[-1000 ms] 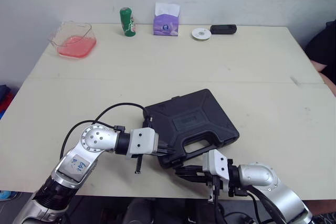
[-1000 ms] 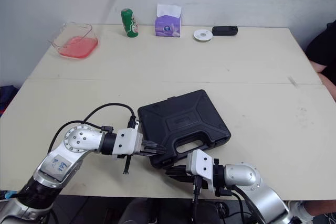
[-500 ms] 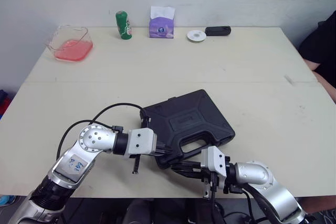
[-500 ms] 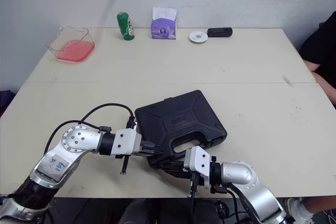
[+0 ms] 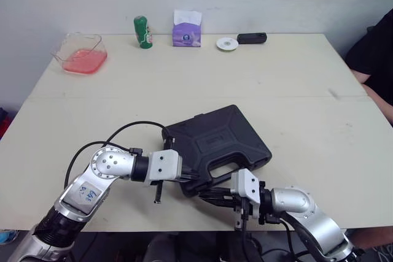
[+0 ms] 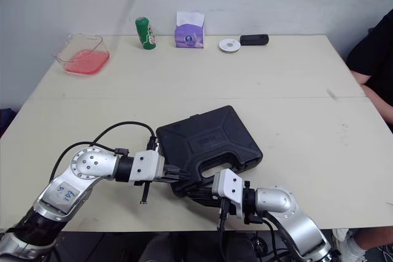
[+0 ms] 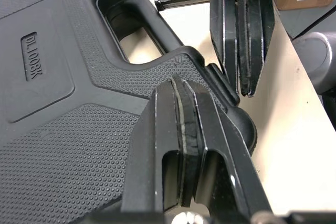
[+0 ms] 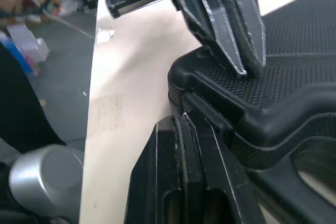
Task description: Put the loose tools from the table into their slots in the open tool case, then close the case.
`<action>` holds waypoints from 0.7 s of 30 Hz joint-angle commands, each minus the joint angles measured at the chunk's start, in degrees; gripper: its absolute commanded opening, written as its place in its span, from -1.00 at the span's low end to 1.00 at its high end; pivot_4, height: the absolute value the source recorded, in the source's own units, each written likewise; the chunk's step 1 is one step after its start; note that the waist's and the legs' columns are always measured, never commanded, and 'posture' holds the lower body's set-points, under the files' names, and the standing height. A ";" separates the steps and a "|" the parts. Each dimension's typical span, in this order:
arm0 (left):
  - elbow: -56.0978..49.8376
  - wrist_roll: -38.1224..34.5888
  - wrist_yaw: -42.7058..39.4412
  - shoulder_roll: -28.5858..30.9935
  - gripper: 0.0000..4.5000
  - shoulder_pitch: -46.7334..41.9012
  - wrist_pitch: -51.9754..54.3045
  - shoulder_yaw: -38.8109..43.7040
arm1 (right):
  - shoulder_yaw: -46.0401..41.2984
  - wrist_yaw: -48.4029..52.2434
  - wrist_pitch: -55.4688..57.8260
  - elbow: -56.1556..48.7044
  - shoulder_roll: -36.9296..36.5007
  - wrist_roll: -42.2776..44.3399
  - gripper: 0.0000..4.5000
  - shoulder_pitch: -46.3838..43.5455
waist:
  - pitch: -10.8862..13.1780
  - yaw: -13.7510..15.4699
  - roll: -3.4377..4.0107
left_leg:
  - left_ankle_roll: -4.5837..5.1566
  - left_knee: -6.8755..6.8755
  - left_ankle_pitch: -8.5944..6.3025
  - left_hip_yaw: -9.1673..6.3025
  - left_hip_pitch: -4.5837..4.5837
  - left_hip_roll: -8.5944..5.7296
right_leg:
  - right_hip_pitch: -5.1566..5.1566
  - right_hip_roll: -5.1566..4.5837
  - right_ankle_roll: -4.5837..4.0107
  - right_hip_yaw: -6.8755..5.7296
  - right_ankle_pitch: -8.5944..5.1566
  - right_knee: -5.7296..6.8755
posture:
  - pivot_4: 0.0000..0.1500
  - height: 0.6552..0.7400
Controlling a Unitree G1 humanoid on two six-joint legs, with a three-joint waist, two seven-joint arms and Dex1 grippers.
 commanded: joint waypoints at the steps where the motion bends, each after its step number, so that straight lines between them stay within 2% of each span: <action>1: 5.31 4.34 -1.31 2.43 -1.00 4.53 4.82 -4.77 | -4.26 -2.85 0.42 -0.12 0.38 1.22 -0.99 -1.94 | -0.11 -0.03 0.15 | 0.00 -0.01 0.00 0.00 0.01 0.00 | 0.00 -0.01 0.00 0.01 0.00 0.00 | 1.00 1.00; 6: 6.57 4.18 -0.63 1.77 -1.00 4.47 3.19 -3.72 | -4.22 -0.63 1.73 -2.41 -1.14 4.33 -0.99 -1.18 | -0.24 -0.02 0.24 | -0.02 -0.07 -0.01 0.00 0.01 -0.01 | -0.03 -0.03 -0.03 0.00 -0.02 0.00 | 1.00 1.00; 11: 7.35 1.09 0.18 -0.91 -1.00 4.36 -0.87 -0.20 | -6.81 1.54 1.81 -4.58 -4.53 7.02 -0.99 0.35 | -0.23 0.04 0.25 | -0.03 -0.09 -0.02 0.00 -0.04 -0.01 | -0.10 -0.06 -0.04 0.00 -0.03 -0.02 | 1.00 1.00; 15: 6.37 -7.70 0.70 -4.04 -1.00 5.69 -6.83 11.16 | -17.28 7.55 0.21 -6.01 -13.18 10.37 -0.99 4.68 | 0.19 0.50 0.40 | 0.00 -0.08 -0.01 0.01 -0.24 -0.06 | -0.27 -0.12 -0.03 0.00 -0.02 -0.04 | 1.00 1.00; 18: 5.89 -10.02 1.57 -4.08 -1.00 6.95 -7.57 16.34 | -23.30 9.85 -0.85 -5.32 -17.30 11.85 -0.99 6.57 | 0.80 0.65 -0.12 | 0.02 -0.06 0.01 0.03 -0.44 -0.04 | -0.48 -0.06 -0.02 -0.05 -0.02 0.01 | 1.00 1.00; 21: 5.45 -12.25 2.43 -2.66 -1.00 9.55 -6.36 22.84 | -31.66 12.17 -1.88 -2.34 -21.36 12.09 -0.99 8.24 | 1.05 0.65 -0.21 | -0.03 -0.09 0.03 0.06 -0.57 -0.04 | -0.59 -0.01 -0.03 -0.07 -0.03 0.02 | 1.00 1.00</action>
